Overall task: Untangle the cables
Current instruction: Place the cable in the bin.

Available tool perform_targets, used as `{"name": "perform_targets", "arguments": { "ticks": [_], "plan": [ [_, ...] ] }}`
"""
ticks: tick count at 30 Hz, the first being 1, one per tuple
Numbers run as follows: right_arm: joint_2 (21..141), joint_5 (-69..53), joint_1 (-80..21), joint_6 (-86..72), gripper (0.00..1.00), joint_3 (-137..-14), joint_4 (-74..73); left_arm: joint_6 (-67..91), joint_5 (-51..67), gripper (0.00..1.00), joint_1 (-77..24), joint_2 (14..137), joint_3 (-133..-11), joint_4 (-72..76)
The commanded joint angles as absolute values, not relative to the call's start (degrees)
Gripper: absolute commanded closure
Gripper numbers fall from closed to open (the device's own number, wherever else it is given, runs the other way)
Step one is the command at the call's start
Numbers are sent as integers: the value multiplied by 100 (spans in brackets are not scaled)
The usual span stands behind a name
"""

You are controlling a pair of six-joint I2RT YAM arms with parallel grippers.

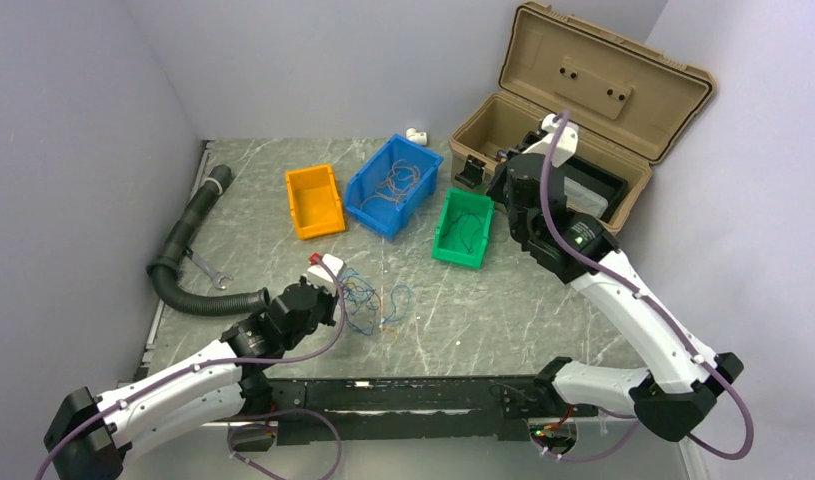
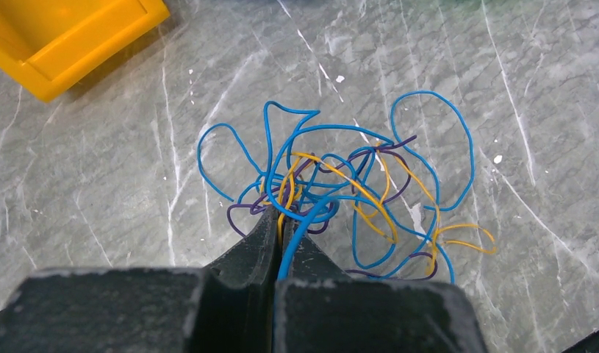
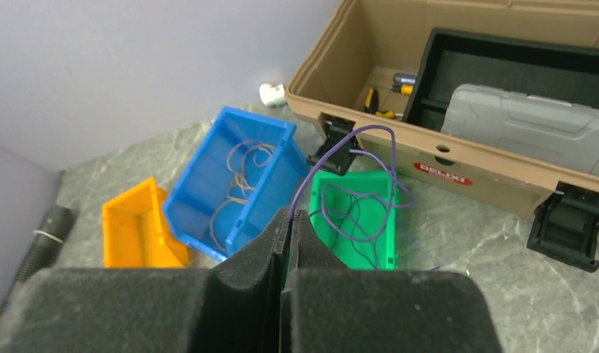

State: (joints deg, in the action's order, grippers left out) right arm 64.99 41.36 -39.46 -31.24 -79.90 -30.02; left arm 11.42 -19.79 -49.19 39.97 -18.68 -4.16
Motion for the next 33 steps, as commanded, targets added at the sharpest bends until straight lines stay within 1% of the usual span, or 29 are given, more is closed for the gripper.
{"name": "perform_targets", "arguments": {
  "ticks": [1, 11, 16, 24, 33],
  "plan": [
    [6520, 3807, -3789, -3085, 100, -7721, -2569, 1085, -1986, 100, -4904, 3911, -1783, 180],
    [6896, 3498, -3476, -3190, 100, -7334, -2309, 1176, -2071, 100, -4904, 3747, -1538, 384],
    [6904, 3358, -3377, -3169, 100, -7003, -2010, 1239, -2162, 100, -4910, 3604, -1459, 386],
    [7130, 3191, -3203, -3217, 100, -6805, -2019, 1251, -2162, 100, -4904, 3564, -1425, 404],
    [7548, 2699, -3051, -3071, 100, -6697, -1938, 1251, -2167, 100, -4904, 3571, -1419, 416]
  ]
}}
